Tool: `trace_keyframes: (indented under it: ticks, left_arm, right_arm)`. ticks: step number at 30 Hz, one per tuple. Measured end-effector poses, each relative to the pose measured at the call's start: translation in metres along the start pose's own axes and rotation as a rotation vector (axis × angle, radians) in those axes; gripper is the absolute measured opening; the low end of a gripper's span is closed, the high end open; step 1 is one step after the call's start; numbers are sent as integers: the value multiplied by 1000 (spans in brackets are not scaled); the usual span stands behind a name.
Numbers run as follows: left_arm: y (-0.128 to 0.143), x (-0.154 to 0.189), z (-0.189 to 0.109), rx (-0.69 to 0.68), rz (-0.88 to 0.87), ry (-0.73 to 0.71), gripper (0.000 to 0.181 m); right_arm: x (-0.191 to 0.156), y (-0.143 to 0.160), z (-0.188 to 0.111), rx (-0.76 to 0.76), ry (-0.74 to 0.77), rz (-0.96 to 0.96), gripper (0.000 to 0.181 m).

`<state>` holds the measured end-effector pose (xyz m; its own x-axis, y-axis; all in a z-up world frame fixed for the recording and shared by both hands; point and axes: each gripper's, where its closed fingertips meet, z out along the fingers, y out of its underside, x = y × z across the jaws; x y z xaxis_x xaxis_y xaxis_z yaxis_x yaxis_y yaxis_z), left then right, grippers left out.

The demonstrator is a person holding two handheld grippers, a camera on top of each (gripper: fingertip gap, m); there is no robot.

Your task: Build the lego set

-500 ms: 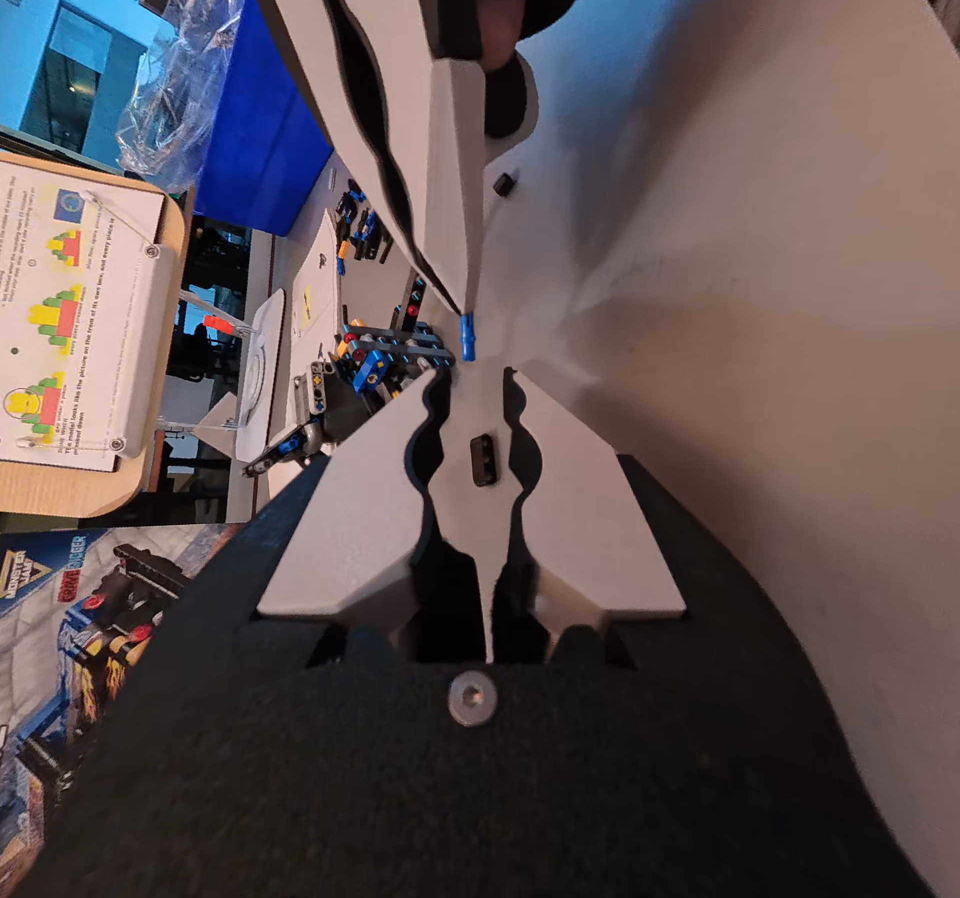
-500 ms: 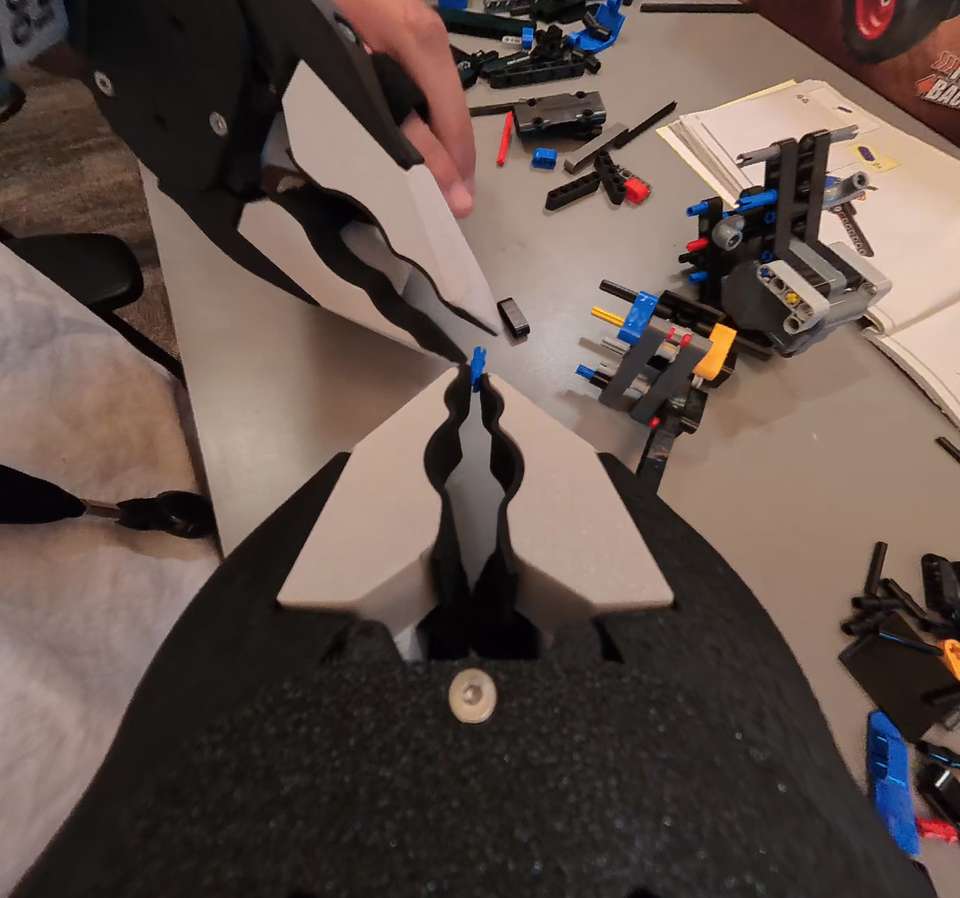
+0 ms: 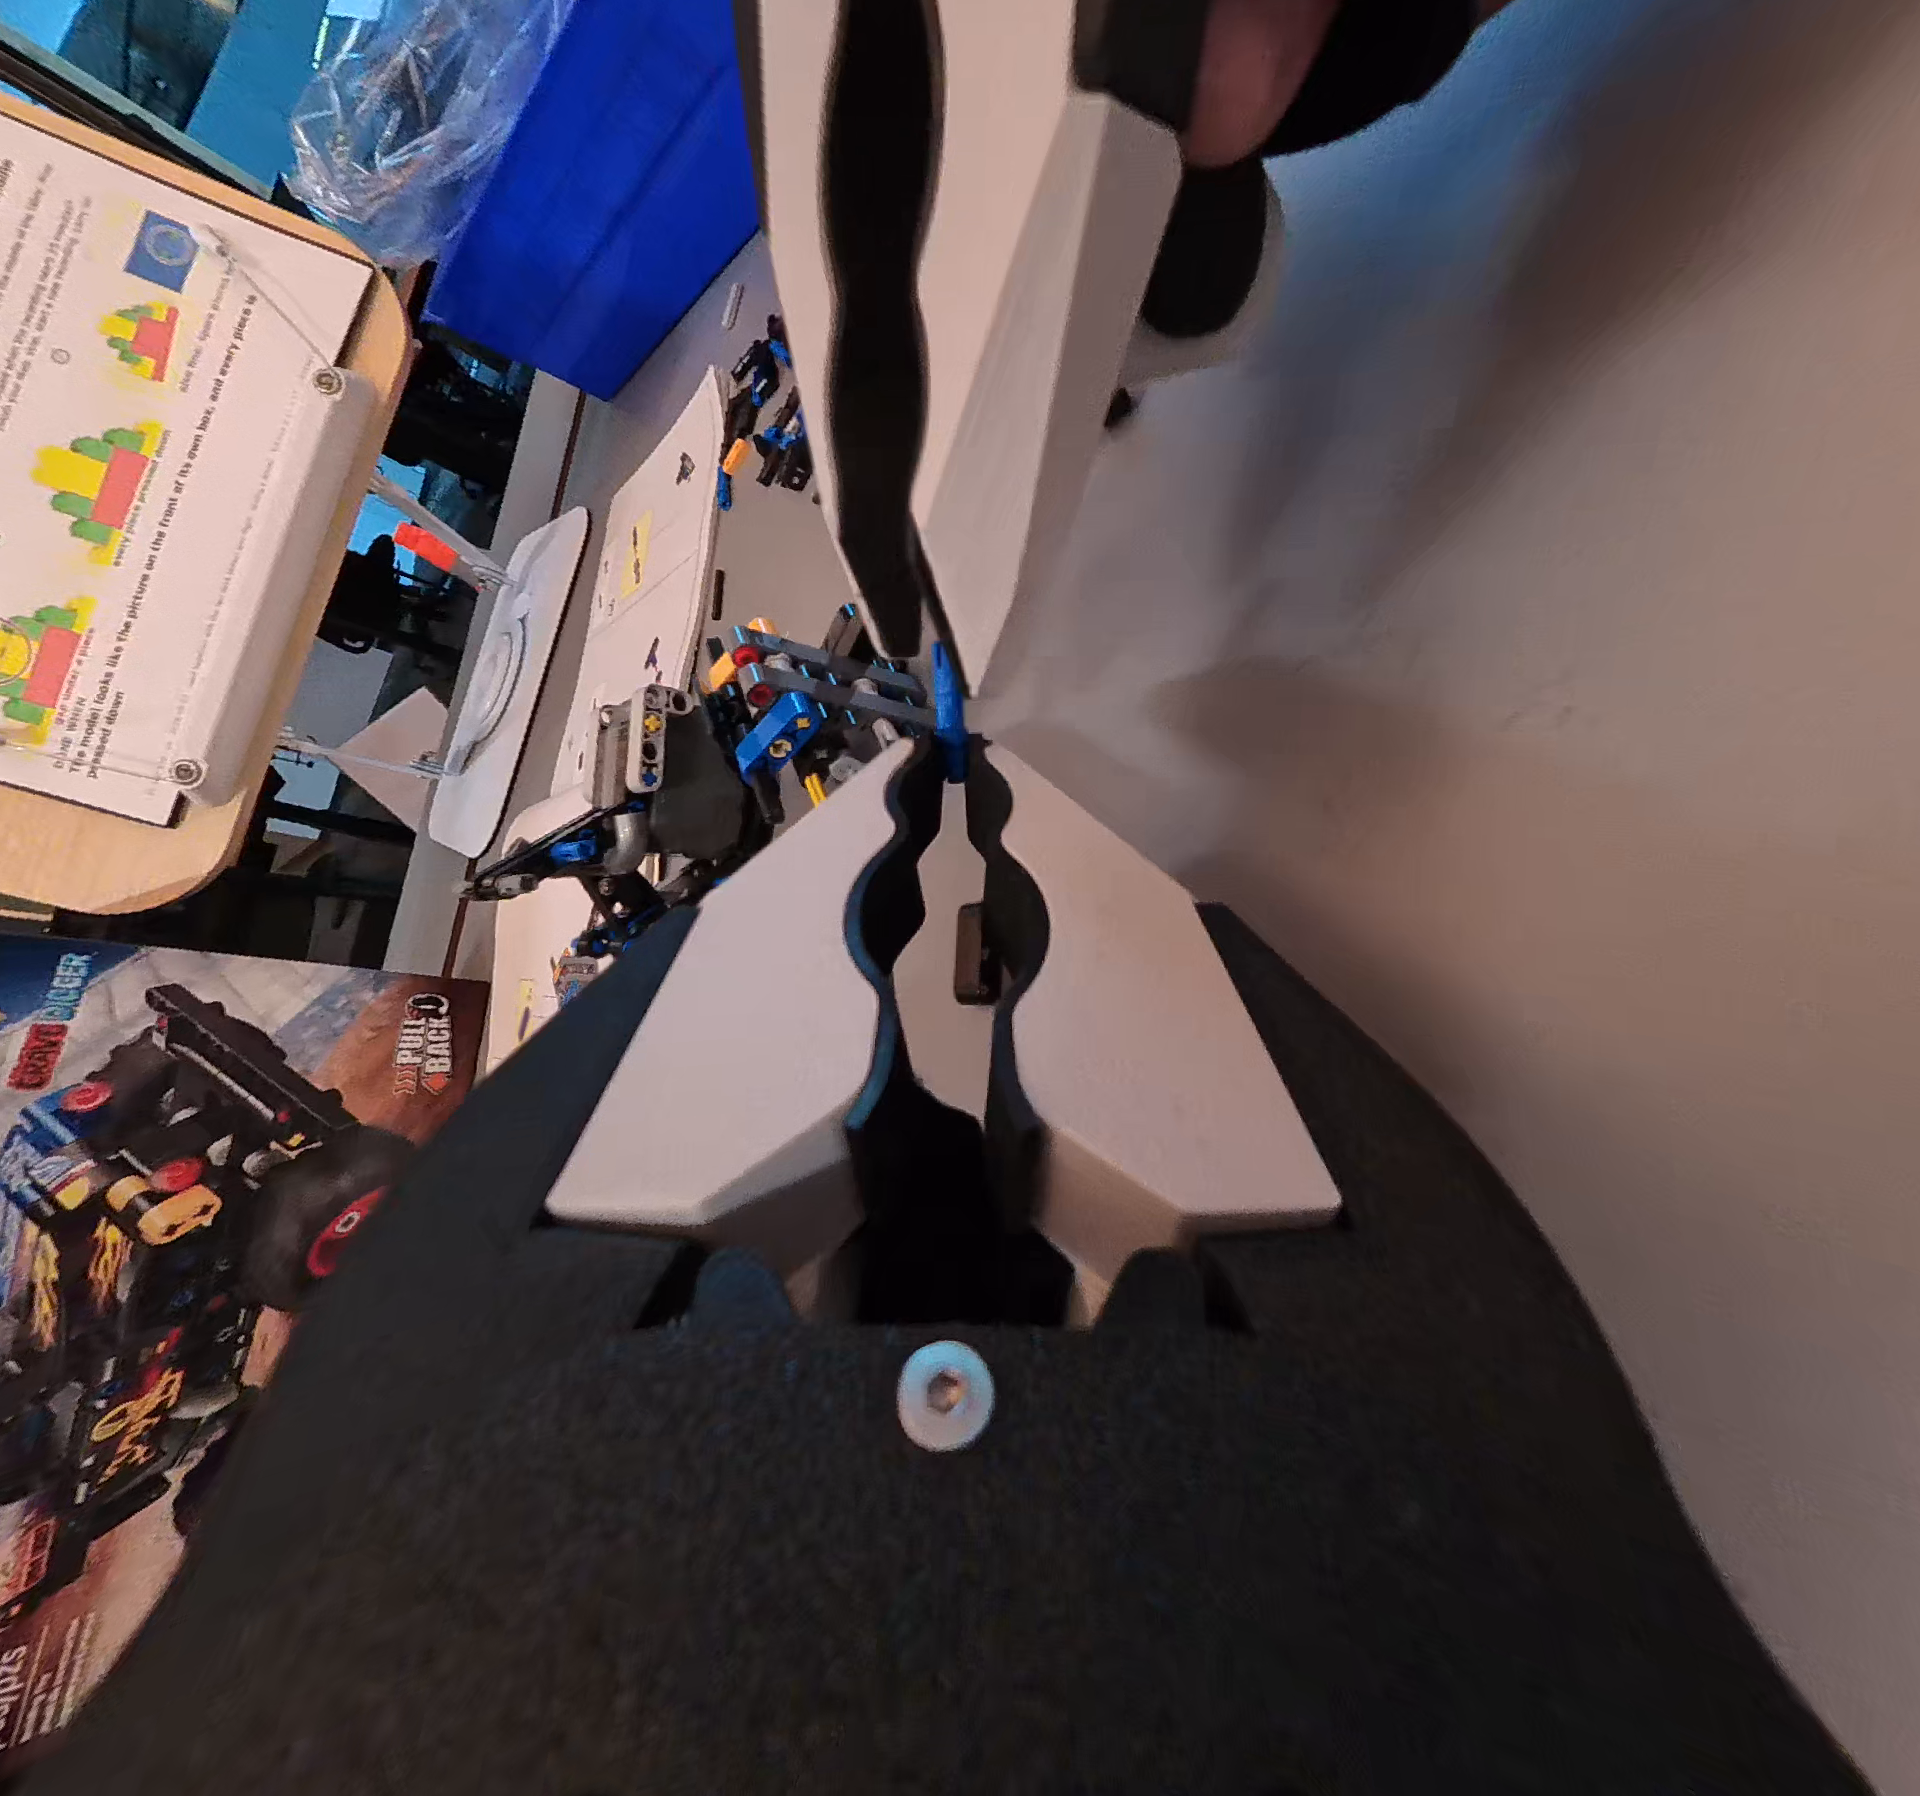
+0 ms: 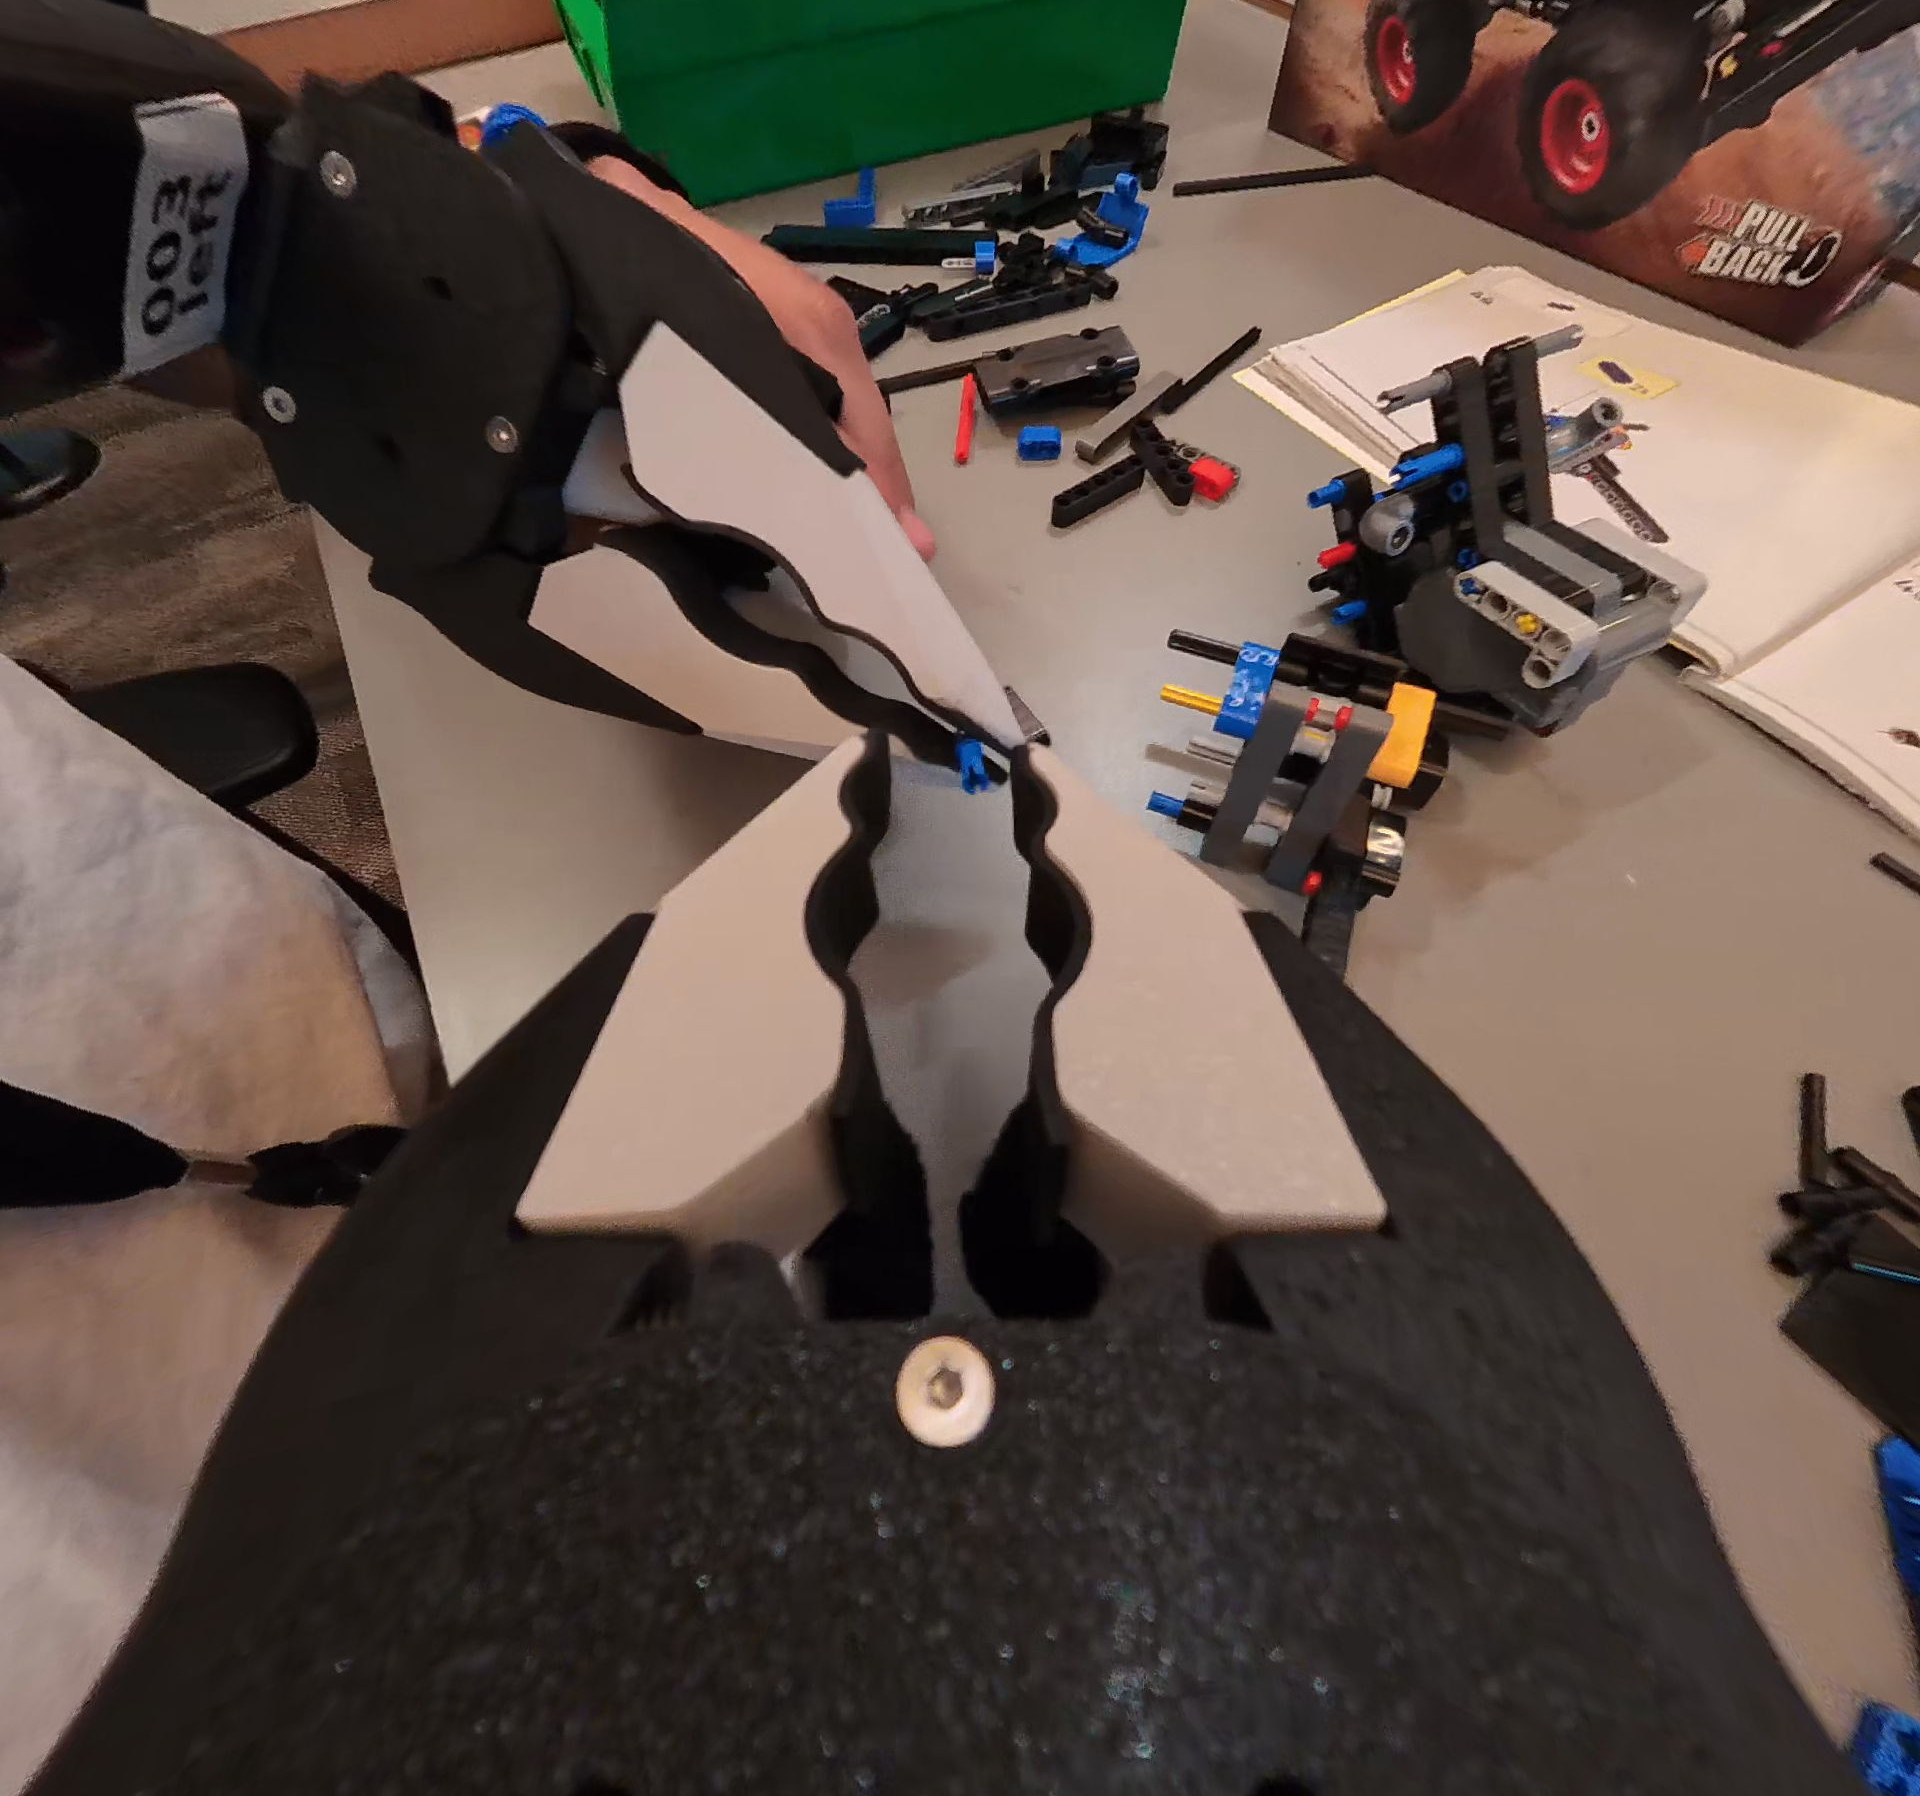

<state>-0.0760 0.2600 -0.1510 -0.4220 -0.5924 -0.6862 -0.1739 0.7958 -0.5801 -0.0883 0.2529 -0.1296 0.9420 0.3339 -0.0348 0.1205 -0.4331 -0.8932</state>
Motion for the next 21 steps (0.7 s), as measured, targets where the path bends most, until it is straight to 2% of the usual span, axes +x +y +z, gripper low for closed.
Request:
trace_keyframes:
  ticks: [1, 5, 10, 16, 21]
  left_arm:
    - [-2, 0, -1, 9, -5, 2, 2]
    - [-5, -1, -2, 22, 11, -16, 2]
    - [-9, -4, -5, 50, 2, -27, 2]
    - [-9, -7, -7, 41, 75, -81, 2]
    - [-9, -9, -6, 49, -84, -21, 2]
  right_arm:
    - [0, 1, 1, -4, 0, 4, 22]
    - [0, 2, 4, 14, 11, -13, 5]
    - [0, -1, 3, 32, -11, 12, 4]
    - [-1, -3, 2, 57, -51, 47, 4]
    - [3, -8, 3, 96, 21, -6, 6]
